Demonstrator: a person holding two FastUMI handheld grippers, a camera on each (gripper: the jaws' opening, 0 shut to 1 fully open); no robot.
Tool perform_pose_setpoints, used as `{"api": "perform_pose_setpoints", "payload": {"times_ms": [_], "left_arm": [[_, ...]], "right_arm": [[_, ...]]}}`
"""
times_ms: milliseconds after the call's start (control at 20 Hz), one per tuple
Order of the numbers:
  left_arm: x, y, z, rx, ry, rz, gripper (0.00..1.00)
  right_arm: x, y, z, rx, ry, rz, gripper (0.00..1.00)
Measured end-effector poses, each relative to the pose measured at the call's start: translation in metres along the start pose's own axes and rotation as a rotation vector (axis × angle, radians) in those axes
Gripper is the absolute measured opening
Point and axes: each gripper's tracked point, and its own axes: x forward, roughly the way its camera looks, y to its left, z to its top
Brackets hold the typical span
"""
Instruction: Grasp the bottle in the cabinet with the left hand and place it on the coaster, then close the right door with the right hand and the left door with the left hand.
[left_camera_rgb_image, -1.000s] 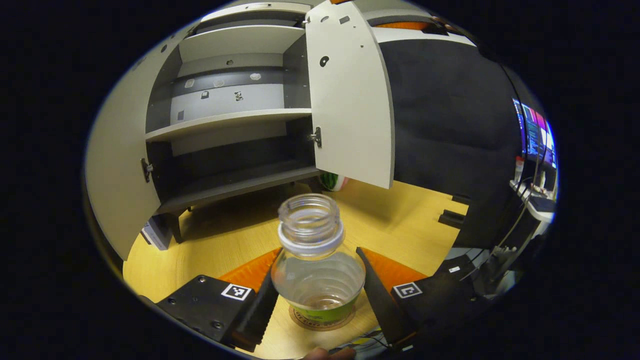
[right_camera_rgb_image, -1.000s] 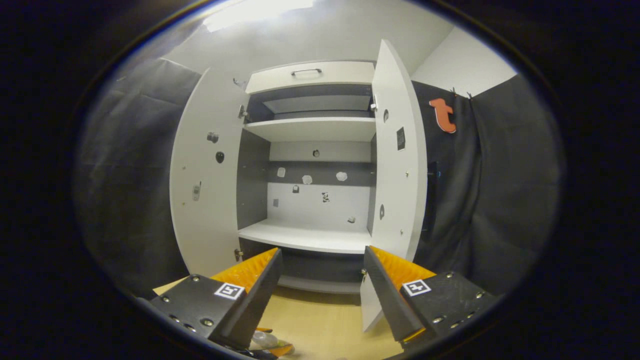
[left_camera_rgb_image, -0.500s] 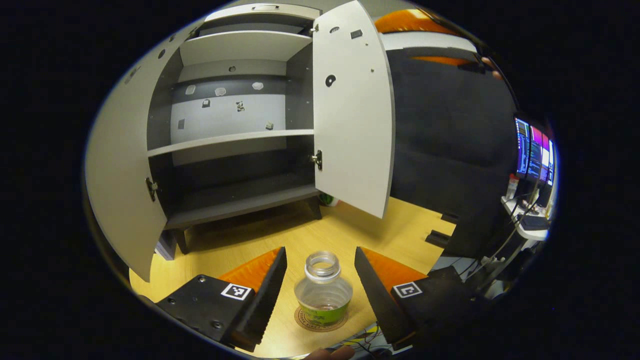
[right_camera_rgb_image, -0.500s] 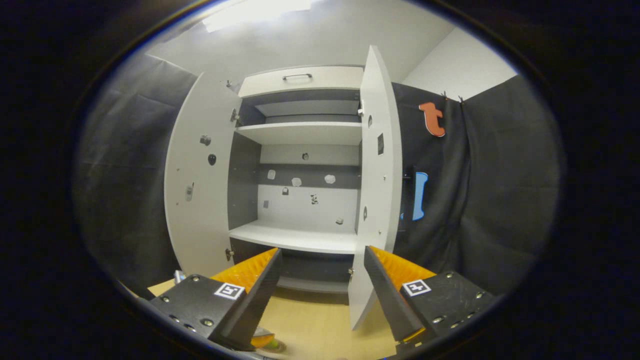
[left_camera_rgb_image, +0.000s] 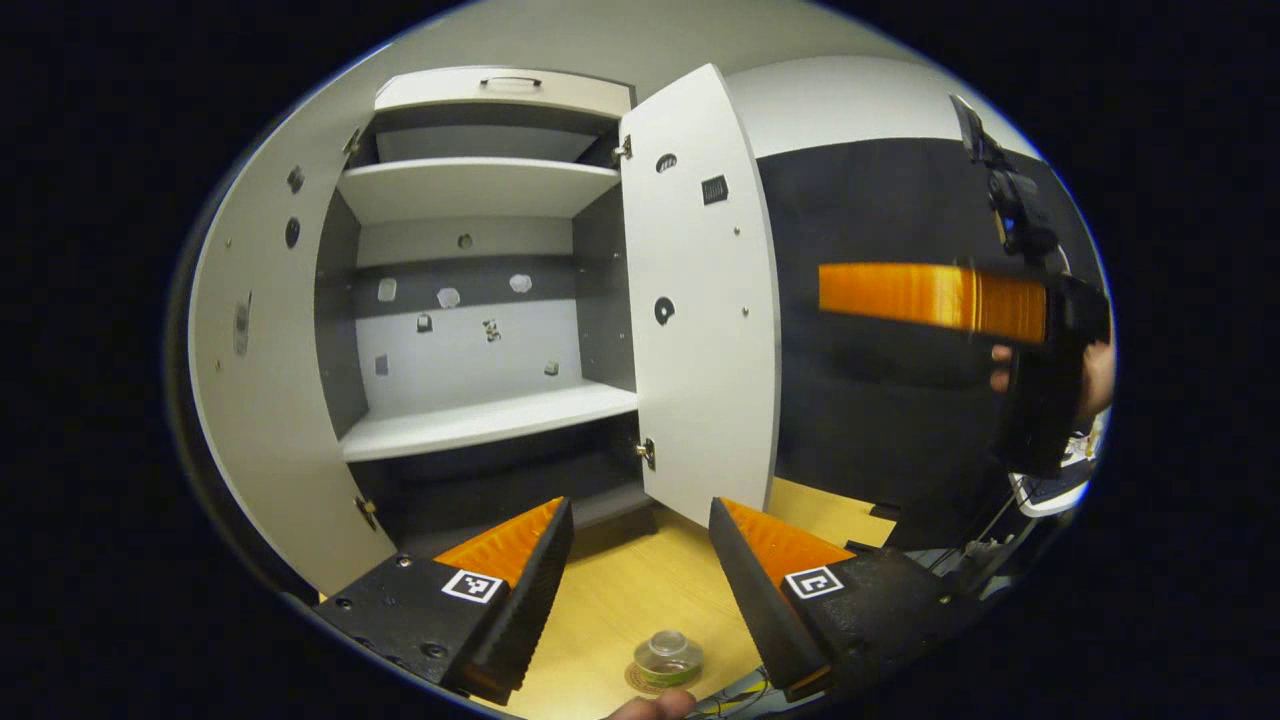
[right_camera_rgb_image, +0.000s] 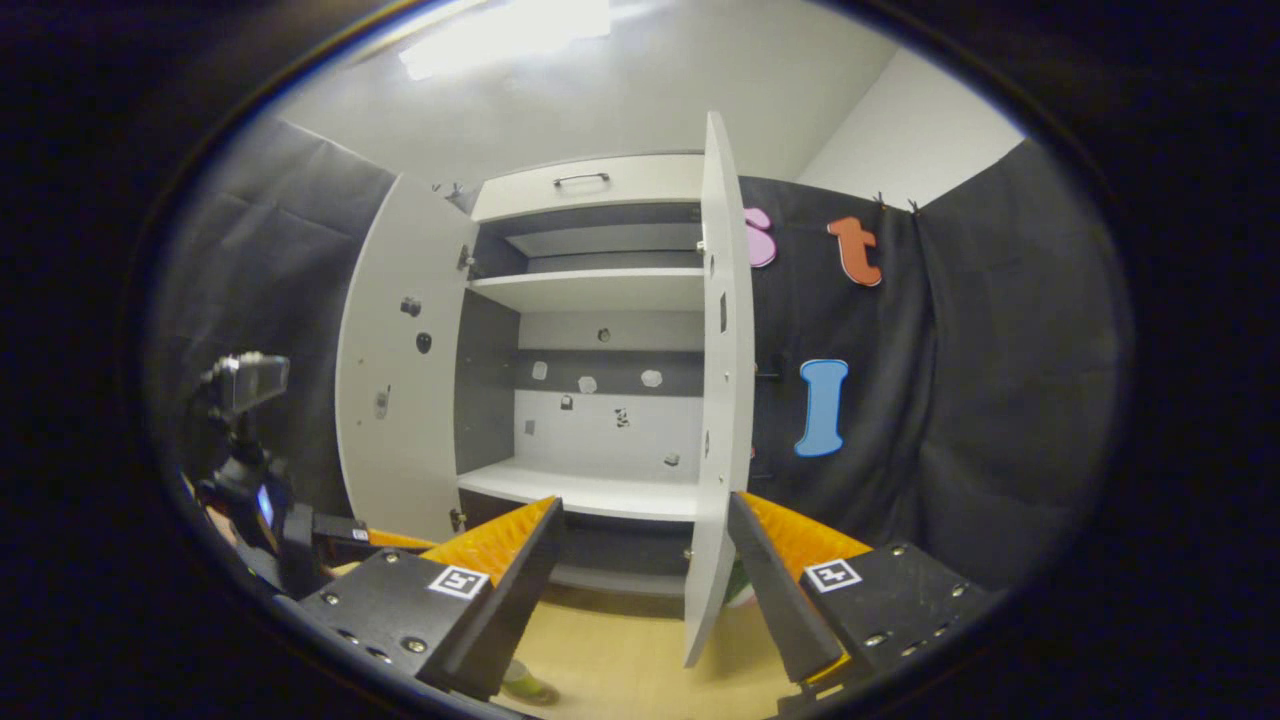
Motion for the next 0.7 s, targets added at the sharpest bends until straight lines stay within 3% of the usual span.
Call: {"api": "perform_pose_setpoints", "payload": {"times_ms": [150, 400, 700], "left_arm": [[-0.010, 0.016, 0.033, -0.012, -0.016, 0.033, 0.96], [-0.036, 0.043, 0.067, -0.176, -0.016, 0.104, 0.98], [-0.076, 0.089, 0.075, -0.161, -0.050, 0.241, 0.94]], "right_arm": [[-0.006, -0.029, 0.002, 0.040, -0.009, -0.030, 0.99], [-0.004, -0.107, 0.015, -0.004, -0.043, -0.142, 0.99], [0.019, -0.183, 0.037, -0.034, -0.068, -0.230, 0.99]]}}
